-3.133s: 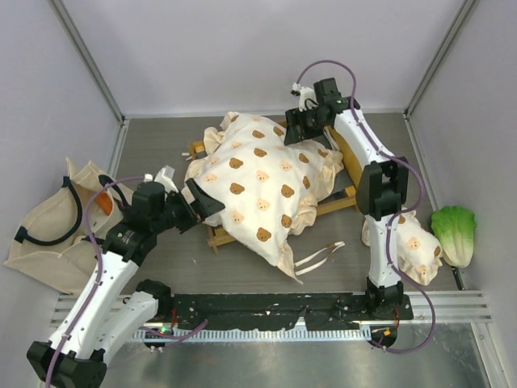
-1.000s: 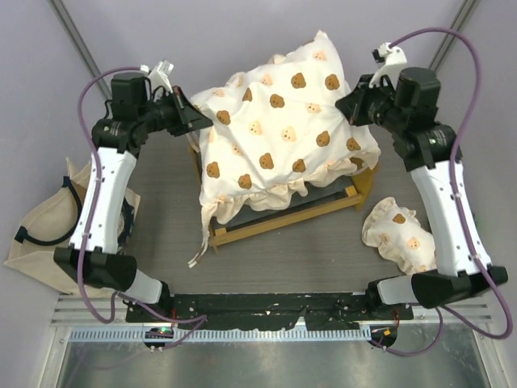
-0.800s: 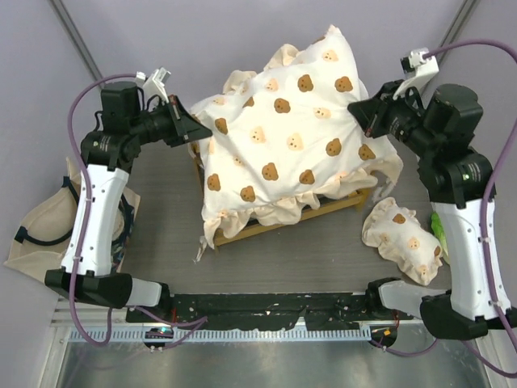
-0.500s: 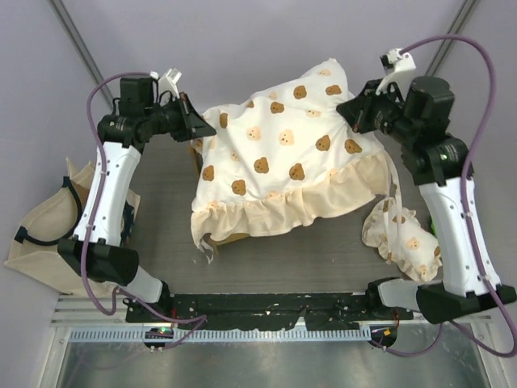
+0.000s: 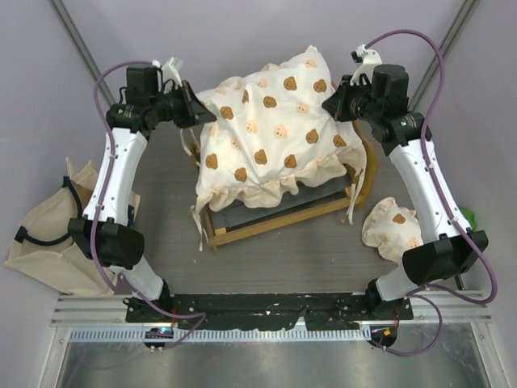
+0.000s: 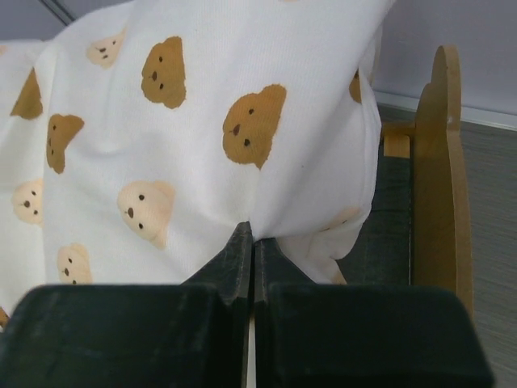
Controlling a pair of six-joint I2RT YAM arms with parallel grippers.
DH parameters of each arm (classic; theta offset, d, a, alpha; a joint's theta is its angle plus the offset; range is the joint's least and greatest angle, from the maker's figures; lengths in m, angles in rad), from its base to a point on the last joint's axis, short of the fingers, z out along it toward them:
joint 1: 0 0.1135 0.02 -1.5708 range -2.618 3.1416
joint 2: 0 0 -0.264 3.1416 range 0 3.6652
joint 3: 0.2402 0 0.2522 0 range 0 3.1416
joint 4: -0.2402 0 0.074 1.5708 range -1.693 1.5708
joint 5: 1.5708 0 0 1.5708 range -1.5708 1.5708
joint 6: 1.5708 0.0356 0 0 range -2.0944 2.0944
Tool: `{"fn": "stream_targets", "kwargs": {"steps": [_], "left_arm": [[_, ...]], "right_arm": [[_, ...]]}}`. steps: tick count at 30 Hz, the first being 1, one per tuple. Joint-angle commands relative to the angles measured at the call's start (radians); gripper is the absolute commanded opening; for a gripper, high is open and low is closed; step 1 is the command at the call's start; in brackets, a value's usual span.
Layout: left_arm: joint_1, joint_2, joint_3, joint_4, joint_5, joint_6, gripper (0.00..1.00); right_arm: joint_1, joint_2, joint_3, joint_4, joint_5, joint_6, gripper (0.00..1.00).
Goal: Set up the pet bed
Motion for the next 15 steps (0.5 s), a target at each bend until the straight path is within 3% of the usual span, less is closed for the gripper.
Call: {"fn": "stream_targets", "kwargs": {"steps": [1, 8, 15], "left_arm": [[-0.005, -0.076, -0.234, 0.175, 0.066, -0.096, 0.0], [-0.034, -0.074, -0.411, 0.237, 0.027, -0.082, 0.0], [-0.022, -0.019, -0.365, 0.196, -0.056, -0.033, 0.0]], "right_arm": [[-0.002, -0.018, -0.029, 0.108, 0.025, 0.006, 0.01], [-0.011, 0.082, -0.051, 0.109, 0.023, -0.02, 0.01], [-0.009, 0.126, -0.129, 0.094, 0.02, -0.008, 0.01]]}}
